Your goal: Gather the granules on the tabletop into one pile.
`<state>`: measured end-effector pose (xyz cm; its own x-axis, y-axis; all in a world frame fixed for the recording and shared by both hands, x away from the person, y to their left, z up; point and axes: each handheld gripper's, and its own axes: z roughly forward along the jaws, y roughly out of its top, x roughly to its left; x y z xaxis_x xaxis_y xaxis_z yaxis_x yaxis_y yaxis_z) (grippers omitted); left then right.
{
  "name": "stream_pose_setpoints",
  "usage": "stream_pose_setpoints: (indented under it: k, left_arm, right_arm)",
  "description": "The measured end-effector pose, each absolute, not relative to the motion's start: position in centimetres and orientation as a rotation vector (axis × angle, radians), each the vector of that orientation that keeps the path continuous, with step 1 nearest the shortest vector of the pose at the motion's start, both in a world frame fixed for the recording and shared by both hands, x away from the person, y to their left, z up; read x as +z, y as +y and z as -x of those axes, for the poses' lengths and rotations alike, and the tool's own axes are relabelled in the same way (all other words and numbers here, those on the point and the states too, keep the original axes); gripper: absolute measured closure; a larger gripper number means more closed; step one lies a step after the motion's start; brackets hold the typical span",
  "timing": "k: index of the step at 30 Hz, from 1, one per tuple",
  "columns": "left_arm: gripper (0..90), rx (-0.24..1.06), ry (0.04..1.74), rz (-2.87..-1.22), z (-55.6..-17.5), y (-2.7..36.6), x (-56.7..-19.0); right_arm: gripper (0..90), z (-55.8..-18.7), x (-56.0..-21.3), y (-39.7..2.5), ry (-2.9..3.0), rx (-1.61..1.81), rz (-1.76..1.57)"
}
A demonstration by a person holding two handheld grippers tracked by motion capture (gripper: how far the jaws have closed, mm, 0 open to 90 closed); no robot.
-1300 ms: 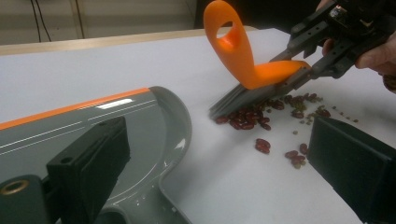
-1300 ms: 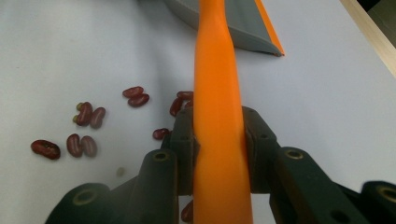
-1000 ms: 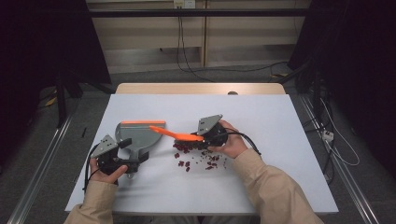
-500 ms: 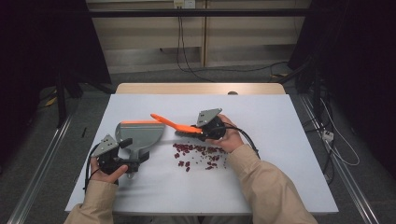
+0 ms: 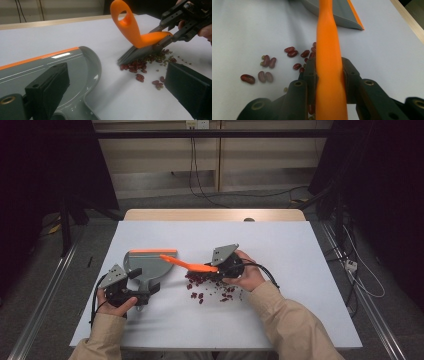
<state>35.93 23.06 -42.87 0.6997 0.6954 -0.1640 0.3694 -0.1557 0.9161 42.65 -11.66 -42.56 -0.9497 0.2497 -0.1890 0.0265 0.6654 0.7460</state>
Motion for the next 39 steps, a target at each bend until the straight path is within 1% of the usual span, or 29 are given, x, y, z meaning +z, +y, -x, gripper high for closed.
stream_pose_setpoints:
  k: [5,12,21,26,33,39]
  left_arm:
    - [5.7,0.357,0.849,-1.773,-36.0,23.0,-42.9]
    - [5.7,0.357,0.850,-1.777,-36.0,23.0,-43.0]
    - [5.7,0.356,0.849,-1.776,-36.1,23.0,-43.0]
    - [5.7,0.356,0.848,-1.776,-36.1,23.1,-43.0]
    - [5.7,0.357,0.847,-1.778,-36.0,23.0,-42.9]
    - [5.7,0.357,0.847,-1.778,-36.0,23.0,-43.0]
  right_arm:
    - [71.5,-42.3,-42.4,-12.0,2.580,1.171,-0.230]
    - [71.5,-43.7,-41.5,-12.5,2.512,1.219,-0.278]
    - [71.5,-45.5,-42.9,-10.4,2.525,1.163,-0.291]
    - [71.4,-44.5,-42.9,-9.2,2.561,1.146,-0.213]
    - [71.5,-43.4,-42.7,-9.3,2.592,1.168,-0.171]
    - [71.5,-43.0,-42.4,-9.7,2.569,1.213,-0.208]
